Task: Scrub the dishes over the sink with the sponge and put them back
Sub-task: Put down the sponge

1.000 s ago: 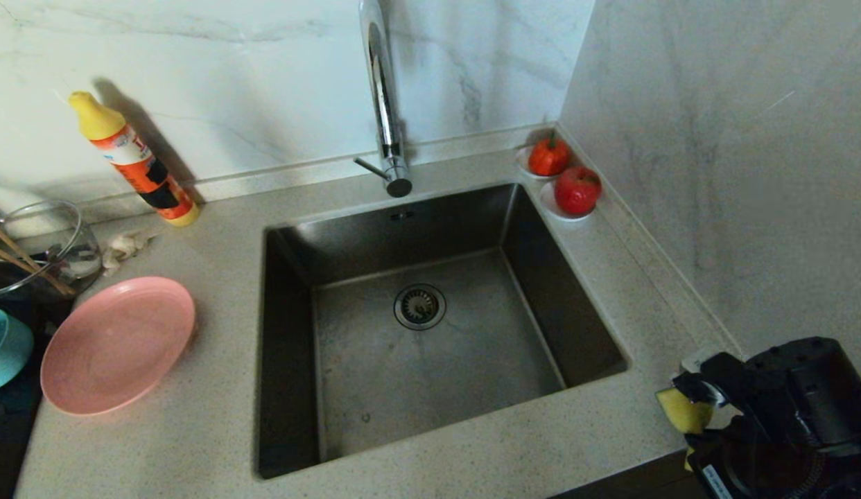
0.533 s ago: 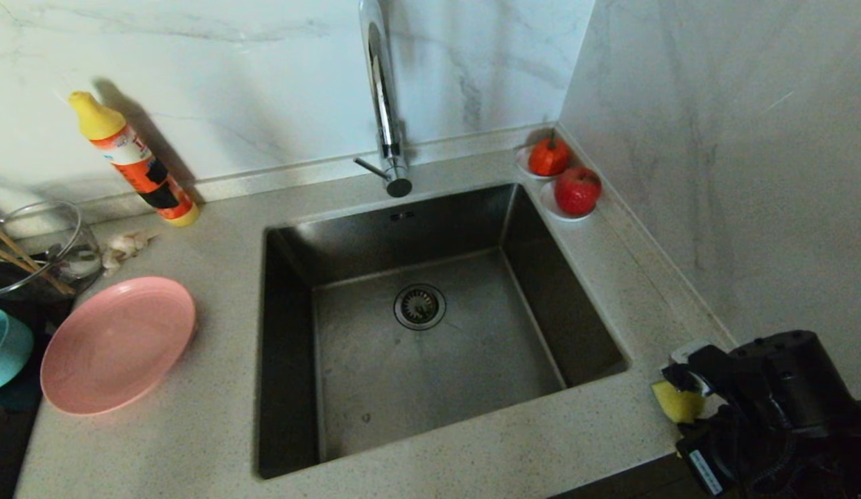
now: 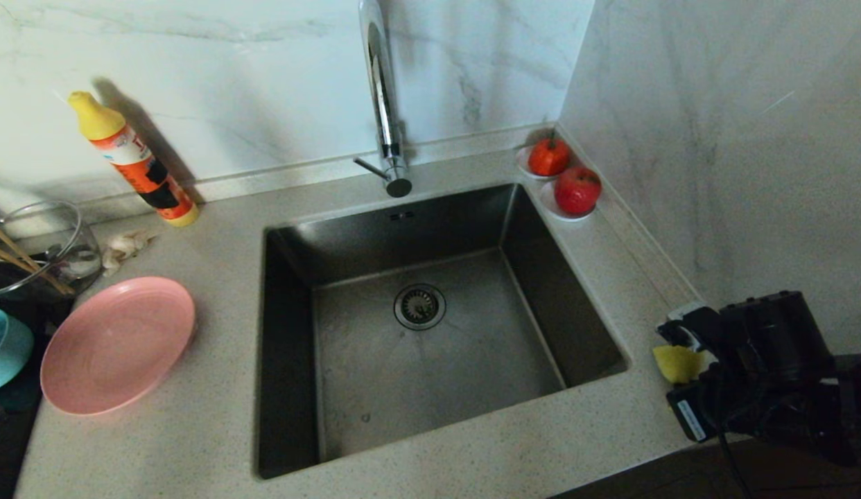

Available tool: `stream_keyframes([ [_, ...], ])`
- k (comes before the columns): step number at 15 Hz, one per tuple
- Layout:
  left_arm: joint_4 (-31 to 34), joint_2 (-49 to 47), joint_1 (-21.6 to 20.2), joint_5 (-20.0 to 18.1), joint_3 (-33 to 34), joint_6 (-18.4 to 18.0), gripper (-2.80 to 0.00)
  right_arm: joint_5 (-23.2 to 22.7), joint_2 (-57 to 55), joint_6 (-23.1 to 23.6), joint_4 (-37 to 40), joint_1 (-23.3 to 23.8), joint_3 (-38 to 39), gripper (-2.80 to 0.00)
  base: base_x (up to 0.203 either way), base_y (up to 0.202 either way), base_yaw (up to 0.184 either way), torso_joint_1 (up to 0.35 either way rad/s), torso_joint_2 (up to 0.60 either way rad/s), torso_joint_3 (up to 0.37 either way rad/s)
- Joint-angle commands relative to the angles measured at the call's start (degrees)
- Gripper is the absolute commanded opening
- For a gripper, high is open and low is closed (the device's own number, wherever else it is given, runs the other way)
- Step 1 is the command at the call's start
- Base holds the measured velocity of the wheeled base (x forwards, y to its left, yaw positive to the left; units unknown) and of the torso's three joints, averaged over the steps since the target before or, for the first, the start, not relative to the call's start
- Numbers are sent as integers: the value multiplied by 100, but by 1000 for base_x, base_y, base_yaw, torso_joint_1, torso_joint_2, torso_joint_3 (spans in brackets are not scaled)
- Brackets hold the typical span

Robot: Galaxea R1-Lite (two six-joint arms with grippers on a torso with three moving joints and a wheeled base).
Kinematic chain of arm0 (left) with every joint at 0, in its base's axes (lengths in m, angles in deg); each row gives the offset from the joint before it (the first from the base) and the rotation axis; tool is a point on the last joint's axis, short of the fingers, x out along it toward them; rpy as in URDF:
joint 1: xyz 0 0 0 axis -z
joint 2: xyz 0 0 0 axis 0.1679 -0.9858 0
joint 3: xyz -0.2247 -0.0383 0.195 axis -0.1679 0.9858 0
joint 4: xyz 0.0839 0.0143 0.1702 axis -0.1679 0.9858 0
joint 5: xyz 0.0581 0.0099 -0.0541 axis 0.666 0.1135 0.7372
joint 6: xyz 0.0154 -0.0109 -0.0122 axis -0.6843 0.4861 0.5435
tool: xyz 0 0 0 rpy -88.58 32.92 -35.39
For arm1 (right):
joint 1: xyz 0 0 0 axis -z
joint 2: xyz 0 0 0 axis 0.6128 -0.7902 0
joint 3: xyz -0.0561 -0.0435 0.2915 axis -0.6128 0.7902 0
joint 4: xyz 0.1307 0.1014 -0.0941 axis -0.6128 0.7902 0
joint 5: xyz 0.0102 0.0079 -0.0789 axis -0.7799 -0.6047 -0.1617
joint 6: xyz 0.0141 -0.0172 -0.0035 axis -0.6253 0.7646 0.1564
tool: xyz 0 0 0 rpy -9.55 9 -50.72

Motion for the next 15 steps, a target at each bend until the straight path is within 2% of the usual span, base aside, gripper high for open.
stream_keyframes([
  [1, 2, -5, 0, 0, -1, -4, -280, 0, -61, 70, 7, 39, -192, -280, 0, 0, 0, 0, 0, 0],
  [11, 2, -5, 0, 3, -1, -4, -280, 19, -181, 231, -7, -228, -209, -280, 0, 0, 0, 0, 0, 0],
  [12, 2, -5, 0, 3, -1, -4, -280, 26, -181, 255, -16, -228, -217, 0, 0, 0, 0, 0, 0, 0],
  [15, 2, -5, 0, -6, -1, -4, -280, 52, -153, 255, -16, -228, -252, 0, 0, 0, 0, 0, 0, 0],
])
